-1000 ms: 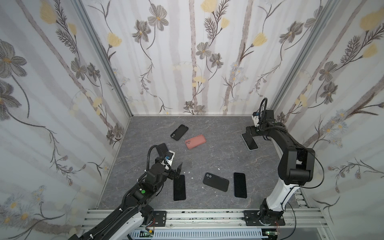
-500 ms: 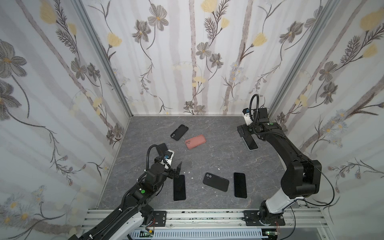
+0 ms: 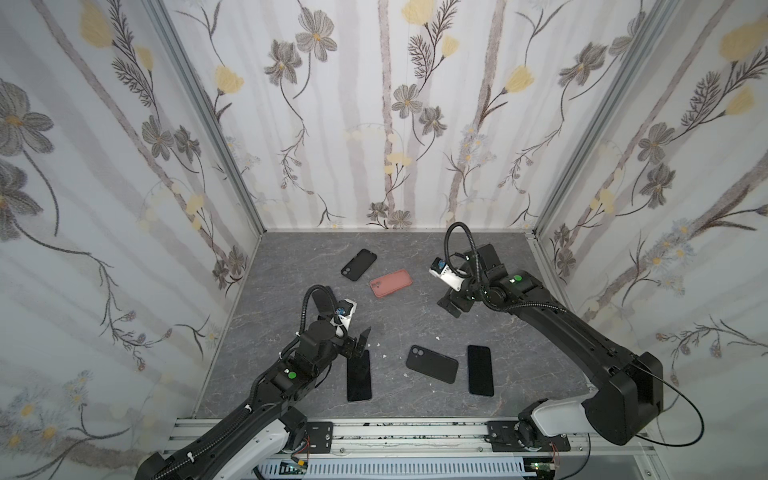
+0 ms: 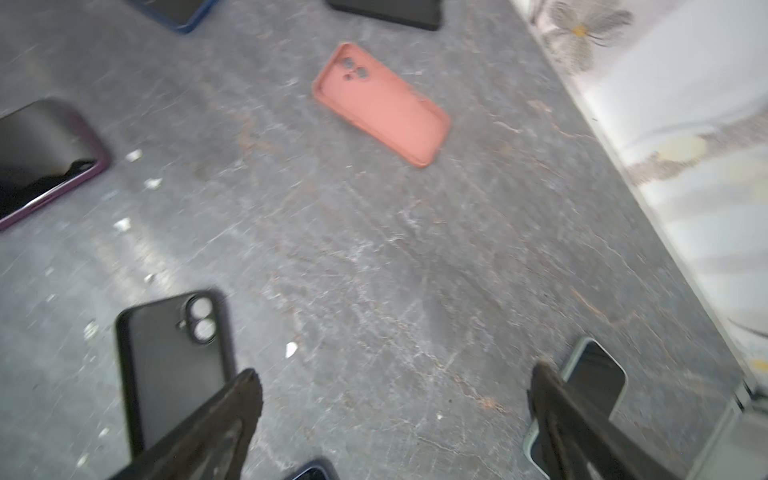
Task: Put the phone into the phone case
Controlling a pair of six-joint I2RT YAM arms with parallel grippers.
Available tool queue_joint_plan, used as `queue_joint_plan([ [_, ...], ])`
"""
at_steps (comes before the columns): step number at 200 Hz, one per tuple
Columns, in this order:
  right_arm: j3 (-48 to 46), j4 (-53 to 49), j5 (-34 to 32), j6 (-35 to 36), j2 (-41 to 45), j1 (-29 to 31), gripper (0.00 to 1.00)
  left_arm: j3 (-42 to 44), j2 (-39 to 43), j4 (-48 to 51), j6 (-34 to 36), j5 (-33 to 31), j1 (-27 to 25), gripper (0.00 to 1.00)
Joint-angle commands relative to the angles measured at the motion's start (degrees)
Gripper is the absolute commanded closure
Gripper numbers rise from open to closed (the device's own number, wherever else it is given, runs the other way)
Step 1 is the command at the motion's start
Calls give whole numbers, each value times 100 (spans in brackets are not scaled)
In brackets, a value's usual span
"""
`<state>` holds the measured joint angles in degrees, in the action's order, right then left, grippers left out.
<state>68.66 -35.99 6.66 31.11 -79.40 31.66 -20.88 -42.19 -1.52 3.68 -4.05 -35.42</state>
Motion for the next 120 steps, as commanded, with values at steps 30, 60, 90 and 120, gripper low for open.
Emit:
queue_joint_plan([
  [30,-814,-368,625,689,228,936,0,-116,14,-86,408,713,-9,0],
  [60,-1251,-252,722,621,192,1260,0,-248,77,334,1109,888,-111,0],
  [90,-1465,-33,448,181,172,1387,0,-306,143,652,1425,655,-178,0],
  [120,-1156,51,-523,-1897,100,1382,0,-489,158,842,1317,538,-259,0],
])
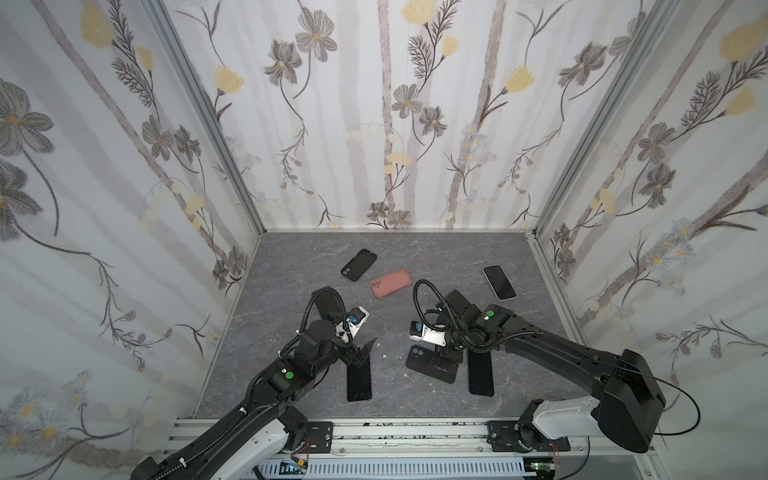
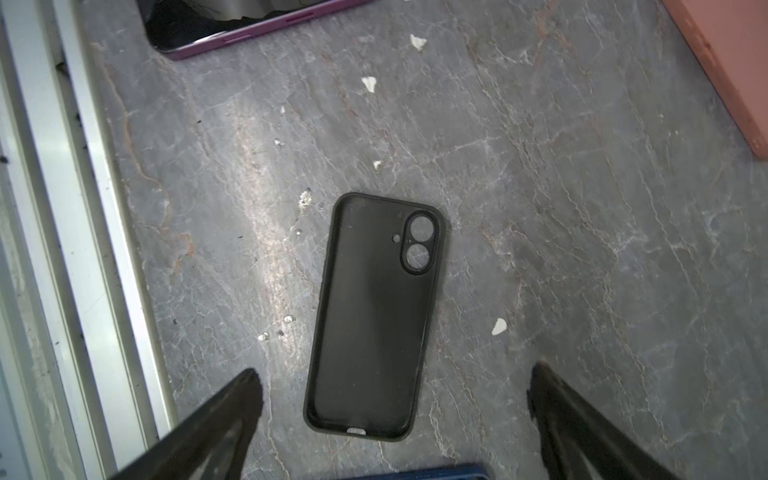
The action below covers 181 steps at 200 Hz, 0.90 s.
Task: Put the phone into the phone case
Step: 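Grasp the blue-edged dark phone with the right gripper while left moves inward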
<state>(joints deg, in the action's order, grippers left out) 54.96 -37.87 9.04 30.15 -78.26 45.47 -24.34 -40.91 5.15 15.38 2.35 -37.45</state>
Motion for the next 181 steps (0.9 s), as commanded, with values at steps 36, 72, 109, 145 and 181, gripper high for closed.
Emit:
queue_joint_plan([
  [36,146,-17,-1466,-5321,232,-4,1,-98,-12,-367,50,63,-284,0],
  [72,-659,-513,-2207,-7613,1273,14,0,-218,-421,-852,433,133,-531,0],
  [109,-1619,-1027,-2776,-8495,2141,-8,0,-310,-980,-1289,548,368,-680,0],
  [145,-2464,-817,-2259,-8776,2451,-205,0,-549,-1524,-1189,536,488,-898,0],
  [181,-2919,-462,-1812,-8745,2655,-387,0,-480,-1633,-1138,532,452,-1053,0],
])
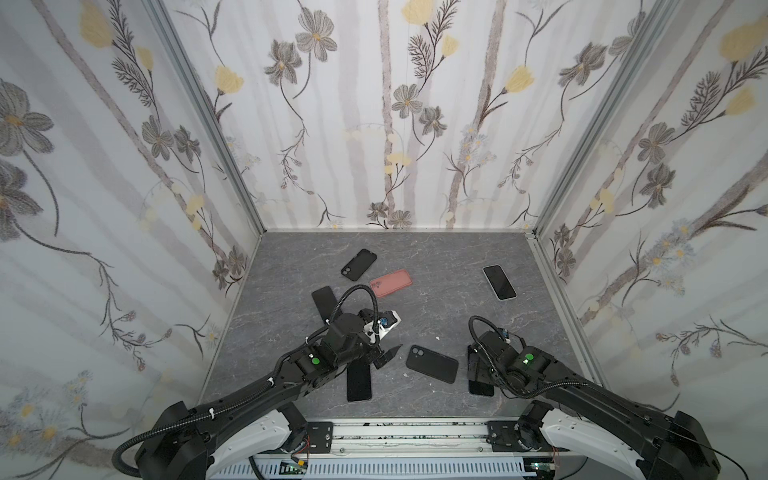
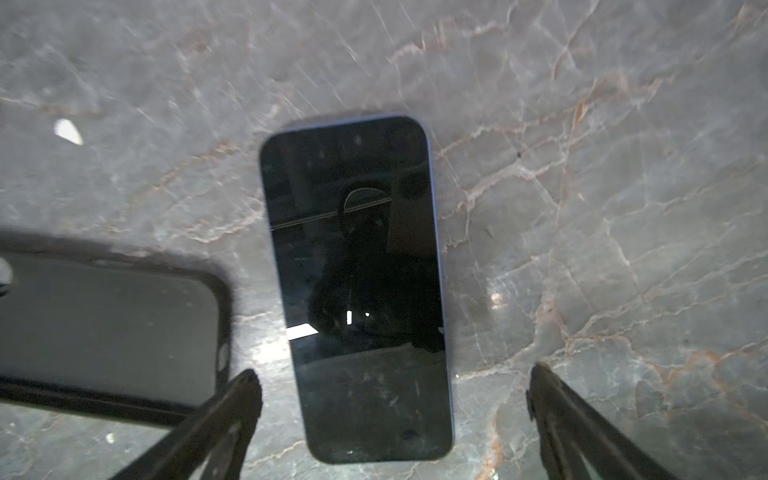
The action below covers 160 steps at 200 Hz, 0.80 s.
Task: Put the phone into the phone case
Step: 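Grasp the blue-edged dark phone with the right gripper while left moves inward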
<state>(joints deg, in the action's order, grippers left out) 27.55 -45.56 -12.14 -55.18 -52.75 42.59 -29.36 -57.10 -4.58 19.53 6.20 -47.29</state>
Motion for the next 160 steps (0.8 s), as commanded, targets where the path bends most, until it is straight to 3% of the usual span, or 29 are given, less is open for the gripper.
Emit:
queue_joint_plan([
  [1,-188,322,312,-203,106,-109,0,25,-13,-166,115,66,-74,0],
  [63,-225,576,736,311,-462,-290,11,75,24,-77,130,-68,-215,0],
  [132,-3,507,867,652,-1323,-262,10,61,10,-8,156,-64,-286,0],
  [160,-52,707,1036,697,-1402,-259,14,72,-7,7,216,-66,-299,0],
])
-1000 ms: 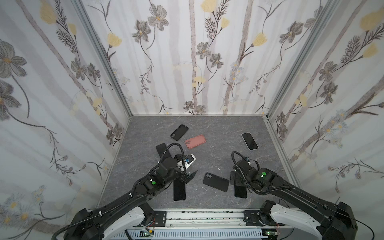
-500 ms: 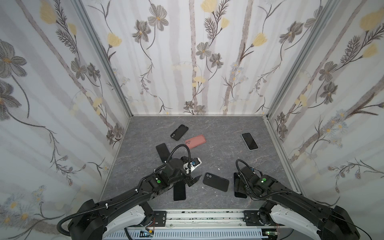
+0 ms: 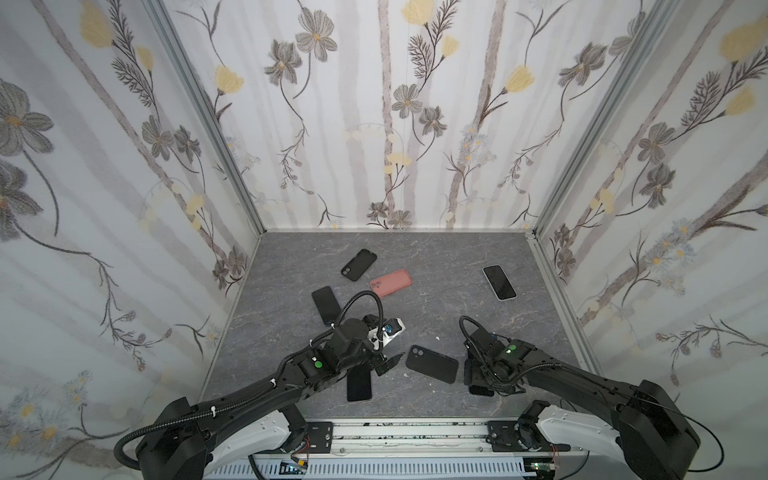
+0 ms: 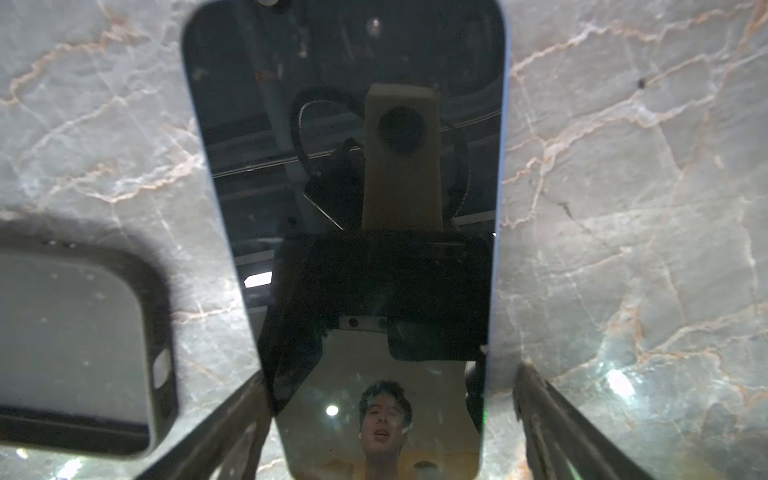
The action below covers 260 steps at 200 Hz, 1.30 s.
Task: Put the phone into the phone case
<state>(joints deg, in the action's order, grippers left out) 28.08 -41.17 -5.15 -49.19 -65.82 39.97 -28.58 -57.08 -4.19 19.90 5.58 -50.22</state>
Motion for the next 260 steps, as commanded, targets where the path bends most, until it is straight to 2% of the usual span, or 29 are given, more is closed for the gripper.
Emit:
queue_joint_plan([
  [1,-111,272,347,100,-92,3,15,-7,-11,-26,180,0,-10,0],
  [54,-101,438,313,145,-248,3,22,-135,-85,-66,-38,-50,-28,0],
  [115,-8,553,156,443,-459,-33,38,-681,-466,54,-751,-620,-33,0],
  [143,54,570,113,633,-265,-31,44,-942,-664,50,-1371,-875,-39,0],
  [184,75,677,-230,770,195,-32,54,-1452,-1375,93,-2476,-828,-38,0],
  [222,66,732,-484,750,572,-38,58,-1956,-2184,394,-2896,-884,-24,0],
  [260,67,796,-636,696,1021,-28,58,-2947,-2965,1108,-3246,-696,-23,0],
])
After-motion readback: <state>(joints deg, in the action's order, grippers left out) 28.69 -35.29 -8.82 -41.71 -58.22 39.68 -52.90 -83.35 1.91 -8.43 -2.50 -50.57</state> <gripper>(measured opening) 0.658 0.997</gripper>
